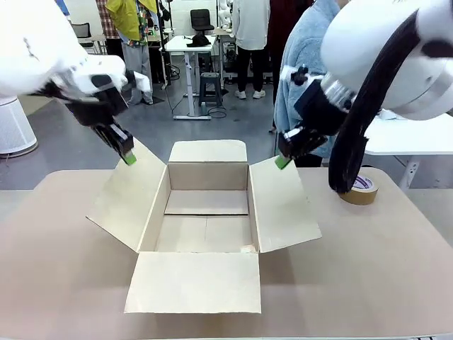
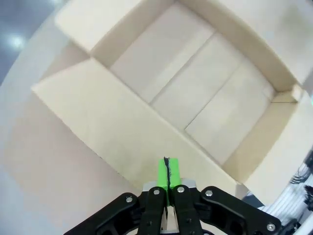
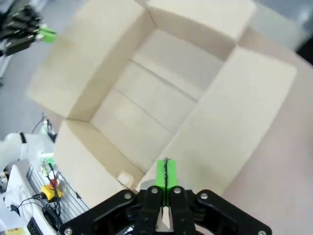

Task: Wrap the clocks to prevent damage.
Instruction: Open the side flaps of the Package Box.

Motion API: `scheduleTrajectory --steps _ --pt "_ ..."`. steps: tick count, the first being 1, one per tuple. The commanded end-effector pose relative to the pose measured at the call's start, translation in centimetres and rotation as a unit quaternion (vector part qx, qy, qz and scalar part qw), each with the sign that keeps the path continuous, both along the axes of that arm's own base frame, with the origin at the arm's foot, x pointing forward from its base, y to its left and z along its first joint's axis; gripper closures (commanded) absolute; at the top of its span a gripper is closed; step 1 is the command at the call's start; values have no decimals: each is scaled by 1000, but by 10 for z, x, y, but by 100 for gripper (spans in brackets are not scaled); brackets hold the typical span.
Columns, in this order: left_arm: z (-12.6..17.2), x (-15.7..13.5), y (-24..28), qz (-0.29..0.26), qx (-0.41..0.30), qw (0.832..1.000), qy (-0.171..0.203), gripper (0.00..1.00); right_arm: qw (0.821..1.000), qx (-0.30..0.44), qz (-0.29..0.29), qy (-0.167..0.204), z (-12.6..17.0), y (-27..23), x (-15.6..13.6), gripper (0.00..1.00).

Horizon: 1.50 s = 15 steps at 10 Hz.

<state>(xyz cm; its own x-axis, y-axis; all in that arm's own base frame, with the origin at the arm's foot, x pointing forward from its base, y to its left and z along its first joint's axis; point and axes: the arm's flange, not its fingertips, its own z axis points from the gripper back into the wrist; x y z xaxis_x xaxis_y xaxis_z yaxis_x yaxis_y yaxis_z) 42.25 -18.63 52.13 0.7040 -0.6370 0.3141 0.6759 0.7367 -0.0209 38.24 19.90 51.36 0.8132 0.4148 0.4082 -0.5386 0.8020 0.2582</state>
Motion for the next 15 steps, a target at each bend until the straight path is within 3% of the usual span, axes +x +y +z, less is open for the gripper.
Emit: scheduleTrajectory --steps 1,2,3,4,6,7,11,13,15 --pt "-15 4 -7 38 48 998 28 100 998 -19 -21 48 -3 5 12 99" --pt "-15 4 -3 42 45 998 30 100 998 -10 17 55 -4 5 9 99" --pt "-6 1 7 15 26 999 46 100 999 -21 -18 23 -13 2 5 99" --pt "-25 2 -7 35 46 998 22 100 999 -21 -18 23 -13 2 5 99" --pt "-25 2 -7 35 46 998 22 100 999 -21 -18 23 -13 2 5 99" --pt "-23 2 -3 35 43 998 33 100 999 -15 -8 32 -13 1 8 99" --pt "-55 19 -2 96 99 990 35 100 982 -115 -135 66 -59 16 29 99" --pt "-77 29 2 112 97 987 63 100 979 -114 -142 90 -79 19 38 99" --pt "-98 38 5 139 96 983 65 100 975 -127 -151 102 -96 22 45 99"
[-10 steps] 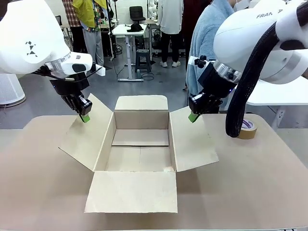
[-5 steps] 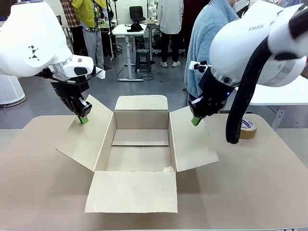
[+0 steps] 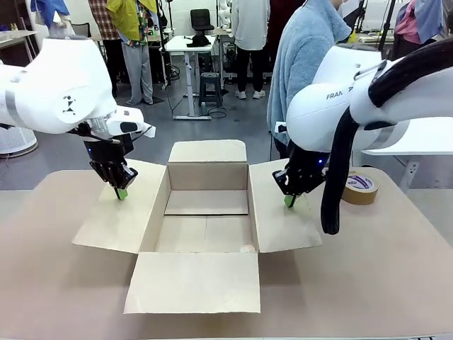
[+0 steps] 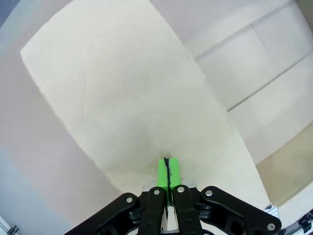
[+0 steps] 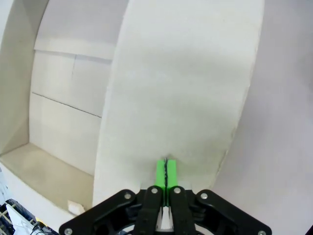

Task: Wrap the clocks to prevent damage.
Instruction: Open the side flaps of the Package Box.

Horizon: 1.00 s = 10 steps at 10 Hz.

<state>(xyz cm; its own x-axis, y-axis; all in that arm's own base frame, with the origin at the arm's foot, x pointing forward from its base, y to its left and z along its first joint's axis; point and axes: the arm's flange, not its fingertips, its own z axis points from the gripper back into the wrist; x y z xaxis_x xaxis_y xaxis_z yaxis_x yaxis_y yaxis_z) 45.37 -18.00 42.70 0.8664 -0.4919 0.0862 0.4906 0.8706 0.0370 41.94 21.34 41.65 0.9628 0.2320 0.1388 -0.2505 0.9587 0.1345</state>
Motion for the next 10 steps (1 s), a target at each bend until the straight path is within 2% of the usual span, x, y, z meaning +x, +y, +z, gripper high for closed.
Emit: scheduleTrajectory --steps 1,5,7,10 --pt "-15 11 1 33 6 999 -10 100 1000 -17 -16 1 -6 8 9 99" --pt "-43 23 8 55 5 998 12 100 999 -22 -20 23 -24 8 14 99" --pt "-46 24 9 56 2 998 16 100 999 -19 -20 44 -36 9 18 99" --pt "-45 26 8 61 -12 998 18 100 999 -5 -20 47 -39 8 23 99"
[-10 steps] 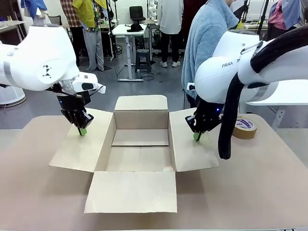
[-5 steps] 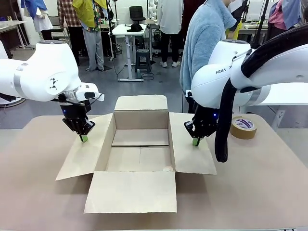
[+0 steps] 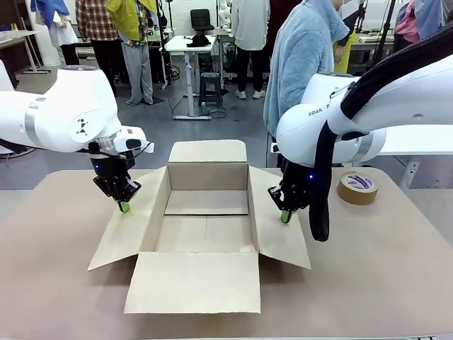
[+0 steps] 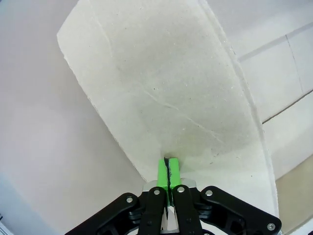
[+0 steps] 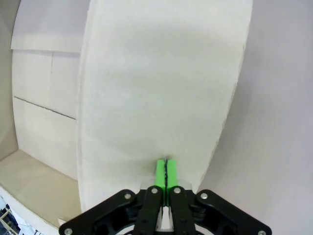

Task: Wrap the clocks to prevent damage.
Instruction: Open the side flaps of the Package Box.

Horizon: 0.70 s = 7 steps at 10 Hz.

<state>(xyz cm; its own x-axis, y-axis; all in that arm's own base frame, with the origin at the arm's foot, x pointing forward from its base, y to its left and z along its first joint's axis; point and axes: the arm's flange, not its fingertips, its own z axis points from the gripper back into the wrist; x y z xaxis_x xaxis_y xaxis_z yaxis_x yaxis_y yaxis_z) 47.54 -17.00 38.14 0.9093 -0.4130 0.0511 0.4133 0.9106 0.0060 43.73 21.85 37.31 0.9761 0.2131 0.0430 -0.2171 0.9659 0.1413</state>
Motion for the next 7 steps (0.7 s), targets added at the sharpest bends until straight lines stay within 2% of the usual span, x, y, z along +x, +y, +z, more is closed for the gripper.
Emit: scheduleTrajectory --steps 1,2,7 --pt "6 7 2 21 -20 999 -13 100 1000 13 5 -11 12 0 8 99" --pt "0 0 0 0 0 1000 0 100 1000 0 0 0 0 0 0 99" --pt "0 0 0 0 0 1000 0 100 1000 0 0 0 0 0 0 99"
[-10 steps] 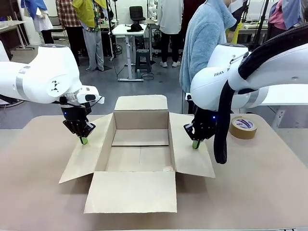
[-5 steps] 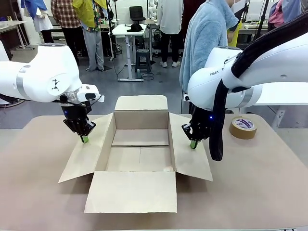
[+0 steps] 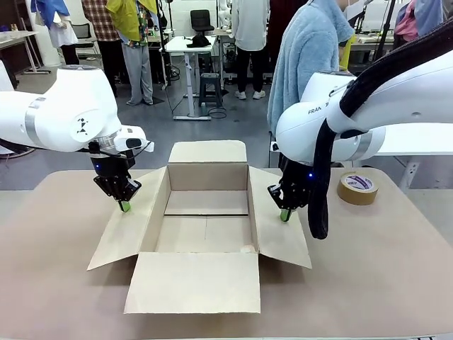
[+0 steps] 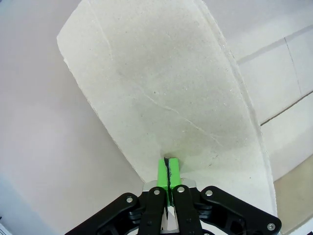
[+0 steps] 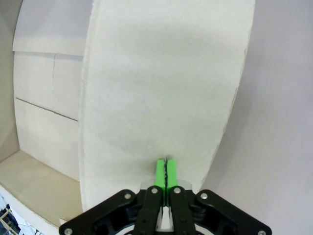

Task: Wrap the clocks to prevent damage.
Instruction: Open the side flaps of the Package Box, then once the human has placed the objects inside and stepped back, release both hands from the side flaps of the Package Box.

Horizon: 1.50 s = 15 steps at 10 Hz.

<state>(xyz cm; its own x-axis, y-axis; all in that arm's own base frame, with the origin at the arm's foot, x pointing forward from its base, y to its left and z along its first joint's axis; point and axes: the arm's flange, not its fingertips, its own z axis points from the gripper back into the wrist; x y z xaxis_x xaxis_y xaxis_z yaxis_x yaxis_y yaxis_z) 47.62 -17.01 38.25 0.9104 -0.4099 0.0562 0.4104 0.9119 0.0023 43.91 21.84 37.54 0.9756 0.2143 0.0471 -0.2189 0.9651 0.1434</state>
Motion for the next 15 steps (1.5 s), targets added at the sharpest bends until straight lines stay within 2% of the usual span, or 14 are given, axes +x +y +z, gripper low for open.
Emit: scheduleTrajectory --steps 1,15 --pt "-1 -1 0 -2 3 1000 2 100 1000 -1 -1 2 -2 0 -2 99" --pt "-1 -1 0 -2 3 1000 2 100 1000 -1 -1 2 -2 0 -2 99"
